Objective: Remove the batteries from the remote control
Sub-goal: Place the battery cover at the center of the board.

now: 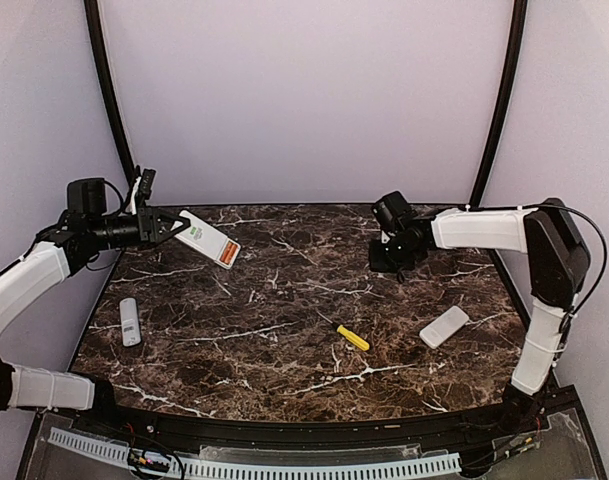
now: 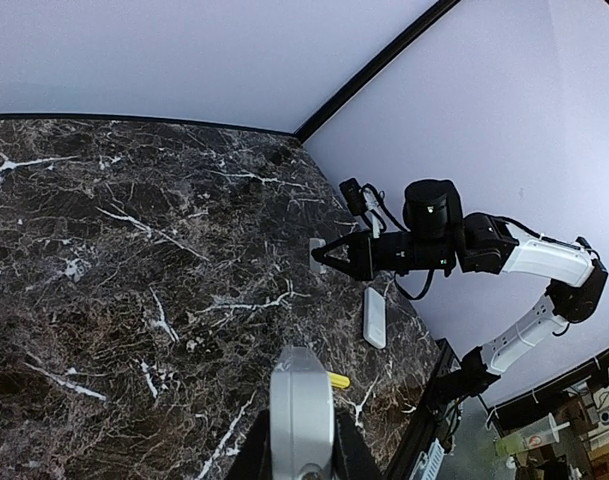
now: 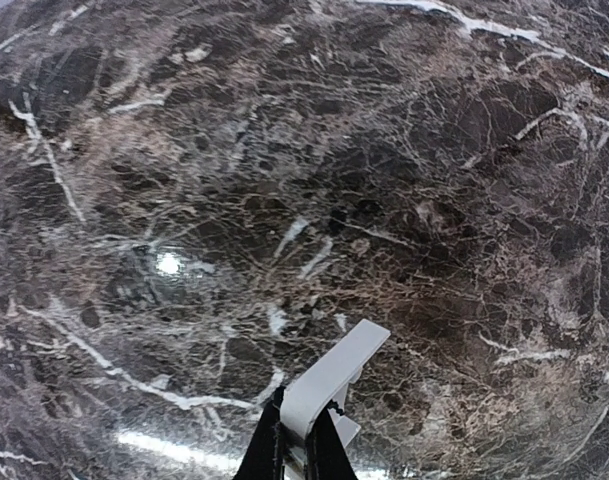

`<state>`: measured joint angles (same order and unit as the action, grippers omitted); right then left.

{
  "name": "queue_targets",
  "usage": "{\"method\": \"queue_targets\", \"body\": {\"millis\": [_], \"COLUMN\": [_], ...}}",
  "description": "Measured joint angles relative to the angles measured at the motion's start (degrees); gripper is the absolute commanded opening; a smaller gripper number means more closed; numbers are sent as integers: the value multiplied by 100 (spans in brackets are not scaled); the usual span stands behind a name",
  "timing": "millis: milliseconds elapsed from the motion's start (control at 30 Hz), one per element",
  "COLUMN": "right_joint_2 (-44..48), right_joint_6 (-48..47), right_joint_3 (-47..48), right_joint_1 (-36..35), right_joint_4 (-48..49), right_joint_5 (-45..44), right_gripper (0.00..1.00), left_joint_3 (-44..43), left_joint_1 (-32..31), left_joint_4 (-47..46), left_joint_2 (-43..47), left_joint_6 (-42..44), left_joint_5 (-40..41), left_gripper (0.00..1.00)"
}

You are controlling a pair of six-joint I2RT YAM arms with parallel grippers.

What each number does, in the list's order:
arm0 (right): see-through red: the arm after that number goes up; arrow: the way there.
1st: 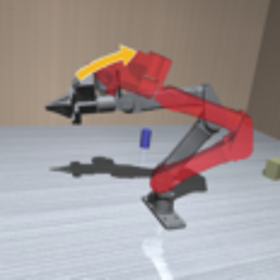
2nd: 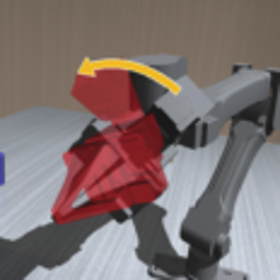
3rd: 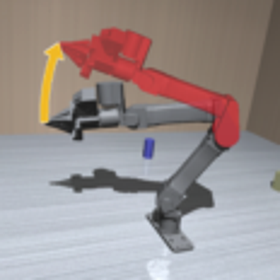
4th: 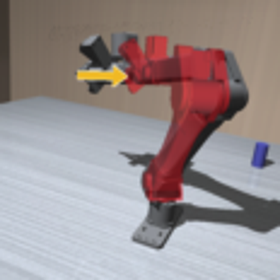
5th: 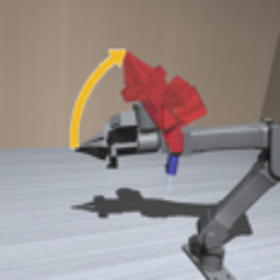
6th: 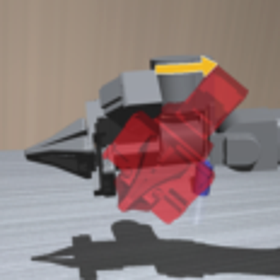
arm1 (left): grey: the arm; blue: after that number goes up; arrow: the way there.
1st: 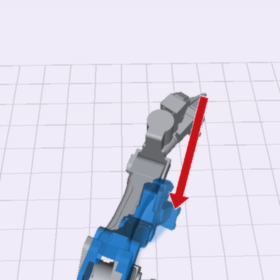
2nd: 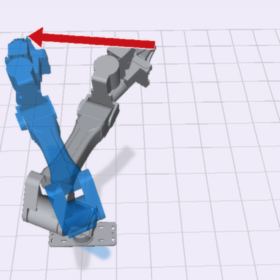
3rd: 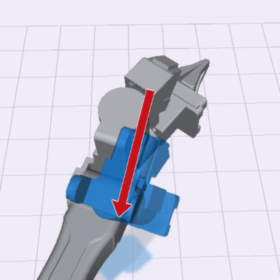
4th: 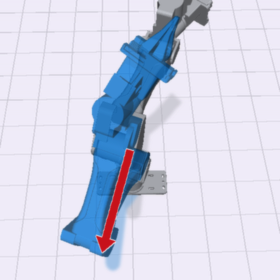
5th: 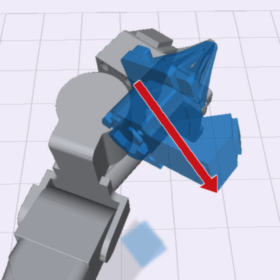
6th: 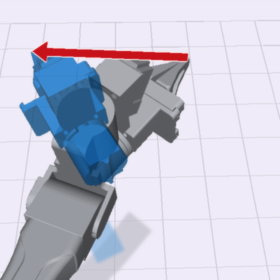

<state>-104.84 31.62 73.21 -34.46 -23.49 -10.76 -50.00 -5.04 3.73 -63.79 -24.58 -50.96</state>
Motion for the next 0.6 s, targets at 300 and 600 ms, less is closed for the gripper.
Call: {"method": "queue_targets", "body": {"millis": [300,600], "right_joint_2": [-828,-907], "right_joint_6": [52,103], "right_joint_3": [616,748], "right_joint_1": [0,0], "right_joint_4": [-763,-944], "right_joint_5": [-570,-691], "right_gripper": [2,25], "left_joint_3": [26,28], "left_joint_1": [-9,-37], "left_joint_4": [-22,-26], "left_joint_2": [-39,-70], "left_joint_6": [-13,-33], "left_joint_5": [-63,-68], "left_gripper": [0,0]}}
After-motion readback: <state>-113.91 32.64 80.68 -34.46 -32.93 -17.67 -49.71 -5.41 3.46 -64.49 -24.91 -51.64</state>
